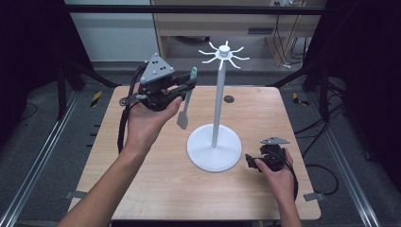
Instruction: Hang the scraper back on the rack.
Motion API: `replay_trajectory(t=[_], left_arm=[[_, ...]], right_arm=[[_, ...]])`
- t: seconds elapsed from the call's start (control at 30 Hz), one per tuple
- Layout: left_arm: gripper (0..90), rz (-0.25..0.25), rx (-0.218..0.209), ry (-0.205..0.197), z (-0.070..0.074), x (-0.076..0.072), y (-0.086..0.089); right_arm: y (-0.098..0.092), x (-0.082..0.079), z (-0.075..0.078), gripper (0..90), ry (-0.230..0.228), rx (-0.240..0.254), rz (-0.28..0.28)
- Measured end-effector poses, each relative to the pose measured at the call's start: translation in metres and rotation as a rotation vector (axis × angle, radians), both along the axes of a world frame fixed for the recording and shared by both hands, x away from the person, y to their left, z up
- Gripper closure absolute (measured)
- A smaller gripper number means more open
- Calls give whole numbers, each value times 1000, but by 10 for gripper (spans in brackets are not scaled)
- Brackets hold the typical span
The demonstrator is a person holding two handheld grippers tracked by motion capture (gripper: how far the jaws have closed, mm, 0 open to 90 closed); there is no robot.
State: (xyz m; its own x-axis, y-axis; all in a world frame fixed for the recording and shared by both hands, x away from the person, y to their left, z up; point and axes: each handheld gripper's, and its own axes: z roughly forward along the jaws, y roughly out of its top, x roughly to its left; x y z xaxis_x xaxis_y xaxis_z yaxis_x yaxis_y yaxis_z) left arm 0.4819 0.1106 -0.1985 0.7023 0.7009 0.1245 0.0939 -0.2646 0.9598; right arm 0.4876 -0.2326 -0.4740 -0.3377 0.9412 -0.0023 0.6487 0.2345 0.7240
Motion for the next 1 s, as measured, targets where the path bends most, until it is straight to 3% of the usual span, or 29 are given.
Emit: replay_trajectory(t=[0.53,1.0], left_arm=[[744,-11,-11,-27,15,-1,-9],[743,-14,-14,-16,15,3,-16]], right_arm=[[0,0,0,82,2,-5,2],[0,0,0,81,3,-1,5]])
